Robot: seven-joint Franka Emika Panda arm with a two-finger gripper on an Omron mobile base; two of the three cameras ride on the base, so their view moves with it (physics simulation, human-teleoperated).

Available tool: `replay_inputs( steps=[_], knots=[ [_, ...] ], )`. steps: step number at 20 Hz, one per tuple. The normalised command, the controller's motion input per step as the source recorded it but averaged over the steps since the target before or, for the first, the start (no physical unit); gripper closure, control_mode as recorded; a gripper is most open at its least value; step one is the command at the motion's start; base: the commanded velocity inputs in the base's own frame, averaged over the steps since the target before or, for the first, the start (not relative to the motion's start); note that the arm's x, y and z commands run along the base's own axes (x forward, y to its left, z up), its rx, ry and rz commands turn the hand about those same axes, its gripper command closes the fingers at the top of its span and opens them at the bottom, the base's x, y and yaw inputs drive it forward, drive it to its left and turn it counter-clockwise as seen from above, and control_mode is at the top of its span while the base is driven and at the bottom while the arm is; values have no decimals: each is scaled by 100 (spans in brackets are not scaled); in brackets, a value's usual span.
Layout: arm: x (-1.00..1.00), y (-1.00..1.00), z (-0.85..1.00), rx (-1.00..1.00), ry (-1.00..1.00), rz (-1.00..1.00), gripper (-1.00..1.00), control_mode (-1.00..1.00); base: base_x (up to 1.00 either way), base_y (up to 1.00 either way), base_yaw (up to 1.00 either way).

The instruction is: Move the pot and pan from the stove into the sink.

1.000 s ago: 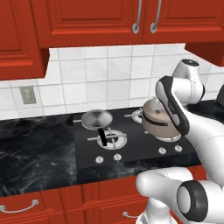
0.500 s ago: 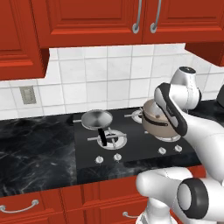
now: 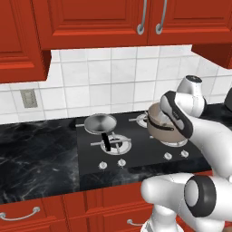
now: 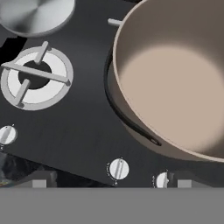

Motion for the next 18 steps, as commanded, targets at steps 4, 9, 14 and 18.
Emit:
replay_inputs(
  steps=[4, 9, 14, 18],
  knots=[
    [20, -7, -30, -3, 1, 5, -100, -100, 0, 0, 0],
    [23, -3, -32, -5, 3, 4, -100, -100, 0, 0, 0],
    [24, -4, -31, -4, 2, 4, -100, -100, 0, 0, 0],
    [24, -8, -28, -2, 1, 4, -100, -100, 0, 0, 0]
  ],
)
